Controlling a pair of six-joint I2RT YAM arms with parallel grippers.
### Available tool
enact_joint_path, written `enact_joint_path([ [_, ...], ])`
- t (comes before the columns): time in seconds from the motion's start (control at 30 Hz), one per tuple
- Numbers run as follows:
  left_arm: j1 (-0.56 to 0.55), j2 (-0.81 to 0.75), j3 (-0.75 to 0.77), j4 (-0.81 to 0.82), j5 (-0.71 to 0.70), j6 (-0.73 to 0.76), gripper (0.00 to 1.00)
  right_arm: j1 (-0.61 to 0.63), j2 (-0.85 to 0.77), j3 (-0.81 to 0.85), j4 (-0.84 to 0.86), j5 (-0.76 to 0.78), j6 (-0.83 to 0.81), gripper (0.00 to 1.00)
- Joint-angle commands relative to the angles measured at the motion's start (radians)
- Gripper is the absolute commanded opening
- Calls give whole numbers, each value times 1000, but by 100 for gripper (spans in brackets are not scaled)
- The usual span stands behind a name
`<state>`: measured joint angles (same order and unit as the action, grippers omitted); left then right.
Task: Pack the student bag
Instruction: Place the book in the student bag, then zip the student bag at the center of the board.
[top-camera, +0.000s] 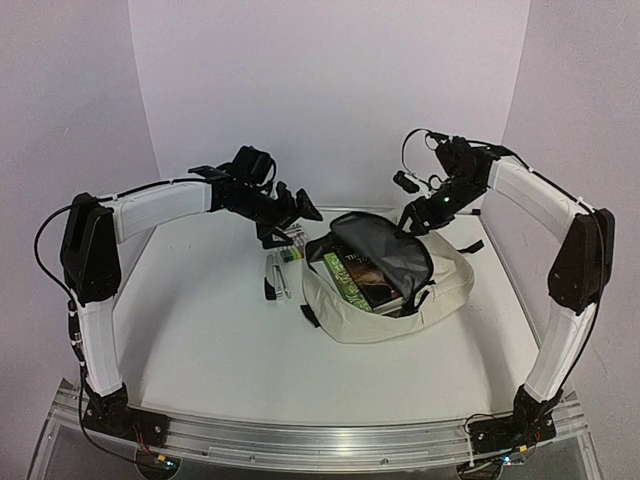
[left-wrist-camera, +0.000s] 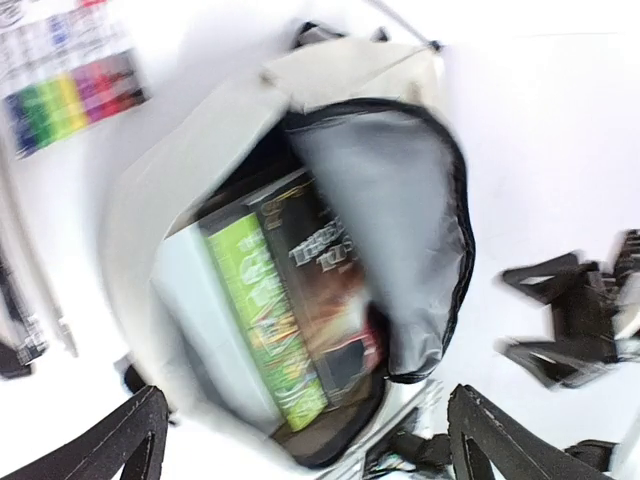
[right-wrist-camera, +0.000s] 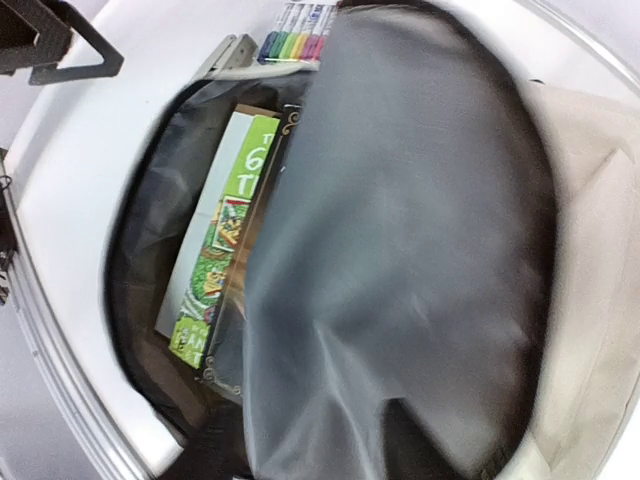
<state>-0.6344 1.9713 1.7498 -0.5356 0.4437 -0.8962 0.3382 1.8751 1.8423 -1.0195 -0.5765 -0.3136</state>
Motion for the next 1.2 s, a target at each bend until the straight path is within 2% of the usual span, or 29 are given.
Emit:
enact_joint_path([
  [0.0, -2, -55, -96, -69, -29, 47, 98, -84, -5, 108, -102, -121, 61, 87],
  [0.1, -1, -72, -143, -50, -19, 37, 98, -136, 13, 67, -111, -149, 69, 91],
  [0.27, -2, -59, -171, -24, 30, 26, 97, -142, 57, -42, -106, -161, 50, 95],
  [0.37, -4, -45, -188, 4, 56, 12, 94, -142, 97, -58, -102, -156, 34, 91],
  [0.43, -8, -34, -189, 17, 67, 4, 92, -143, 120, -63, -103, -169, 28, 85],
  [0.5, -12, -21, -185, 30, 80, -3, 88, -143, 143, -69, -105, -185, 26, 74],
  [0.7, -20, 44, -160, 108, 170, -34, 62, -142, 139, -74, -116, -343, 46, 17],
  [0.77, -23, 63, -147, 112, 174, -38, 51, -139, 118, -65, -120, -398, 33, 2],
  [0.9, -23, 86, -131, 120, 174, -44, 28, -87, 38, -62, -114, -435, -10, 0],
  [1.07, -24, 133, -75, 127, 184, -57, 14, 103, -40, -130, -25, -329, -34, 0],
  [1.17, -23, 158, -48, 143, 184, -65, 5, 190, -50, -191, 67, -256, -4, 14],
])
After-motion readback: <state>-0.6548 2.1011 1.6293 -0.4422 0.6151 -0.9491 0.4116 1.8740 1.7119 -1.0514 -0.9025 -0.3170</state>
